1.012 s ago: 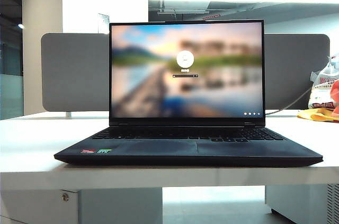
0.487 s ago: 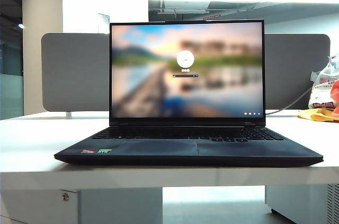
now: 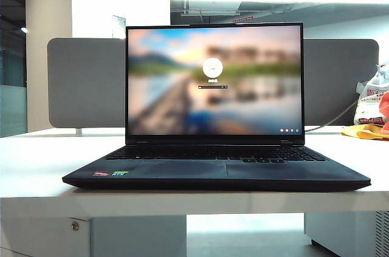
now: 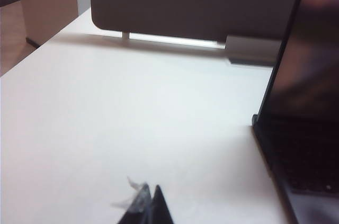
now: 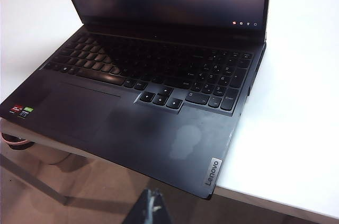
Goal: Open the lid of the laptop and use the keypad to enter the password "123".
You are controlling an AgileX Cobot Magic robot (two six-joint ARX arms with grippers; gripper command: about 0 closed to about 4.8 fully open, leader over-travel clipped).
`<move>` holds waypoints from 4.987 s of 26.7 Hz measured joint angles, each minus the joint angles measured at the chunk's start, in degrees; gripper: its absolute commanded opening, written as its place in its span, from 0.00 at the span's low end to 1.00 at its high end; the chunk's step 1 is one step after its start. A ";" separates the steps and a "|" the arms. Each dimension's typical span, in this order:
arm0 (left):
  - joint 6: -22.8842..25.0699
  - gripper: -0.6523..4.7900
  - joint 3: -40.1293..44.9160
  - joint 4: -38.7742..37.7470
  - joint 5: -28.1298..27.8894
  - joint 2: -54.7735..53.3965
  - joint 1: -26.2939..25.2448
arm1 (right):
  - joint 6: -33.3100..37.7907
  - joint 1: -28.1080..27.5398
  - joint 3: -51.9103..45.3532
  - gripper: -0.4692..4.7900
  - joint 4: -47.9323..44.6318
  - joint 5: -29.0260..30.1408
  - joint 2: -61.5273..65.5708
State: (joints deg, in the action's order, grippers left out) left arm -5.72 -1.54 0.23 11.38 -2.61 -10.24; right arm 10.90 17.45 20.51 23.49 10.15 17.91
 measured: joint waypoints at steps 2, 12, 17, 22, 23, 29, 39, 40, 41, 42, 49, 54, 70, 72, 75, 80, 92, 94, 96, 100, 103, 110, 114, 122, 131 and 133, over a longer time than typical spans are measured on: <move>-1.33 0.11 0.74 0.02 -0.04 0.85 0.00 | 0.00 0.00 0.00 0.09 0.00 0.00 0.00; -1.53 0.11 1.11 -0.13 -6.32 1.11 4.48 | 0.00 0.00 0.00 0.09 0.00 0.00 0.00; 2.45 0.11 1.07 -1.16 -9.62 2.64 6.84 | 0.00 0.00 0.00 0.09 0.00 0.00 0.00; 6.14 0.11 1.11 -5.38 -7.87 2.45 6.84 | 0.00 0.00 0.00 0.09 0.00 0.00 0.00; 6.16 0.11 1.11 -6.16 -7.87 2.45 6.84 | 0.00 0.00 0.00 0.09 0.00 0.00 -0.02; 6.16 0.11 1.11 -8.83 -7.74 2.45 7.21 | 0.00 0.00 0.02 0.09 -0.02 0.00 -0.37; 6.08 0.11 1.09 -8.79 -7.74 2.45 7.19 | 0.00 0.00 0.00 0.09 0.00 0.00 -0.37; 6.01 0.11 1.11 -8.63 -7.74 2.45 7.19 | 0.00 0.00 0.00 0.09 0.00 0.00 -0.37; 5.95 0.11 1.11 -8.59 -7.74 2.45 7.19 | 0.00 0.00 0.00 0.09 0.00 0.00 -0.37; 5.92 0.11 1.11 -8.59 -7.74 2.45 7.19 | 0.00 0.00 0.00 0.09 0.00 0.00 -0.37; 5.90 0.11 1.11 -8.59 -7.74 2.45 7.19 | 0.00 -0.02 0.00 0.09 0.00 0.00 -0.37; 5.90 0.11 1.11 -8.59 -7.74 2.45 7.19 | 0.00 -0.02 0.00 0.09 0.00 0.00 -0.37; 5.90 0.11 1.11 -8.59 -7.72 2.45 7.17 | -9.99 -6.80 -4.33 0.09 -9.33 -1.95 -7.87; 5.90 0.11 1.11 -8.61 -7.74 2.45 7.17 | -9.29 -9.42 -7.82 0.09 -14.25 -2.91 -10.12; 5.90 0.11 1.11 -8.59 -7.74 2.45 7.17 | -6.14 -13.33 -12.55 0.09 -20.11 -3.32 -12.22; 5.90 0.11 1.11 -8.59 -7.74 2.45 7.19 | -2.89 -17.68 -17.00 0.09 -25.53 -4.00 -13.79; 5.90 0.11 1.11 -8.59 -7.74 2.45 7.17 | -4.57 -20.09 -20.02 0.09 -26.45 -4.02 -17.86; 5.90 0.11 1.11 -8.55 -7.72 2.47 7.19 | -5.11 -20.09 -20.02 0.09 -25.64 -4.09 -17.75; 5.88 0.11 1.11 -8.57 -7.74 2.47 7.17 | -5.90 -20.06 -20.02 0.09 -24.59 -4.09 -17.75; 5.90 0.11 1.11 -8.59 -7.74 2.45 7.17 | -6.38 -20.06 -20.02 0.09 -21.44 -4.09 -17.75; 5.90 0.11 1.11 -8.57 -7.74 2.47 7.17 | -6.73 -20.06 -20.02 0.09 -18.32 -4.09 -17.75; 5.90 0.11 1.11 -8.57 -7.72 2.45 7.17 | -7.69 -20.04 -20.02 0.09 -17.49 -4.09 -17.75; 5.90 0.11 1.11 -8.57 -7.72 2.45 7.17 | -7.74 -20.04 -20.02 0.09 -17.09 -4.07 -17.75; 5.90 0.11 1.11 -8.57 -7.74 2.47 7.17 | -7.74 -20.04 -20.02 0.09 -17.09 -4.07 -17.77; 5.90 0.11 1.11 -8.57 -7.72 2.45 7.17 | -7.74 -20.04 -20.02 0.09 -17.09 -4.07 -17.75; 5.90 0.11 1.11 -8.59 -7.74 2.45 7.04 | -7.74 -20.04 -20.02 0.09 -17.09 -4.07 -17.75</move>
State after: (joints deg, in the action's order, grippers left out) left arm 0.19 -0.43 -8.36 3.64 -0.16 -3.20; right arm 3.16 -2.59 0.49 6.39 6.09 0.16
